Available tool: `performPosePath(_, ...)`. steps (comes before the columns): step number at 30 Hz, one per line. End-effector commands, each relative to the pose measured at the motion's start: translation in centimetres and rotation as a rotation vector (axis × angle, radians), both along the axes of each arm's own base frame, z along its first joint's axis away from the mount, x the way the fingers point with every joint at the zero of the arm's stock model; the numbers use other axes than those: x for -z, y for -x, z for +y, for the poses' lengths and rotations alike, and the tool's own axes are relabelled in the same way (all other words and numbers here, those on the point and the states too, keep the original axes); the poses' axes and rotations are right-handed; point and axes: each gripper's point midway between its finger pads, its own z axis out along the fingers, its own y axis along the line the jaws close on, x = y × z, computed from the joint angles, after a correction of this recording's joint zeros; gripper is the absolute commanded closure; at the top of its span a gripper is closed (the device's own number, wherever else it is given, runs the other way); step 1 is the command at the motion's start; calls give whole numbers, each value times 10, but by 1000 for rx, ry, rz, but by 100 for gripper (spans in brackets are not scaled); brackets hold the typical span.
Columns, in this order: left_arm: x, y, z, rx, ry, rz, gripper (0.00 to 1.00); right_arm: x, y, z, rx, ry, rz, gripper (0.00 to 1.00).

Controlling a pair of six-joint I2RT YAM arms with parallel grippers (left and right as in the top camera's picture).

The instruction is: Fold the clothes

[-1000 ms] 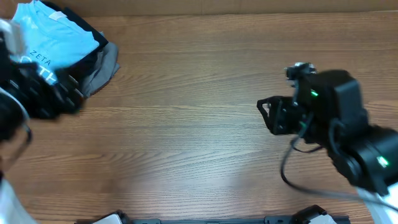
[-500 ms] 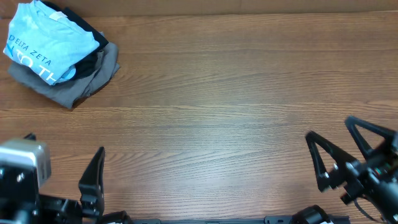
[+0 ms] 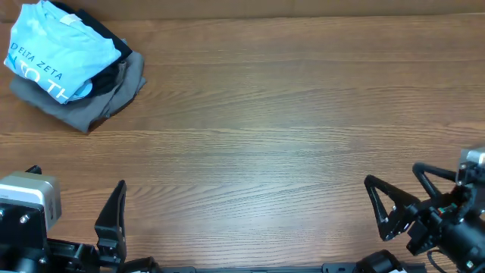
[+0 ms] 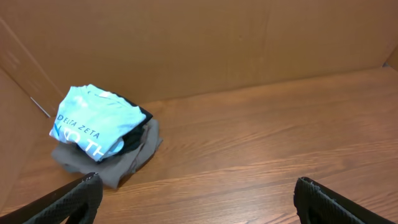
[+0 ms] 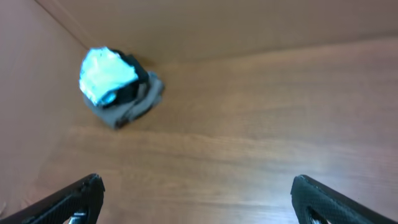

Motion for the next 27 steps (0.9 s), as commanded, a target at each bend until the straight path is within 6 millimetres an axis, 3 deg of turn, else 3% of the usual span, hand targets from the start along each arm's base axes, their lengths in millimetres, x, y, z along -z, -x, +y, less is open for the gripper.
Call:
performPosePath(1, 2, -2, 2, -9, 10, 10, 0, 9, 0, -14, 56, 63, 15, 0)
performPosePath(7, 1, -1, 2, -9, 10, 10, 0, -7, -33, -48, 297, 99, -182, 0)
performPosePath(11, 2, -2, 2, -9, 11, 11, 0, 6, -64, -50, 351, 110, -347, 0)
performPosePath(14, 2, -2, 2, -9, 10, 10, 0, 42, -85, -44, 351, 68, -406, 0)
performPosePath(17, 2, -2, 2, -9, 10, 10, 0, 93, -95, -34, 305, 43, -425, 0)
performPosePath(22, 2, -2, 2, -9, 10, 10, 0, 151, -95, -28, 275, 7, -489, 0)
performPosePath(27, 2, -2, 2, -9, 10, 10, 0, 189, -88, -26, 258, -12, -524, 0)
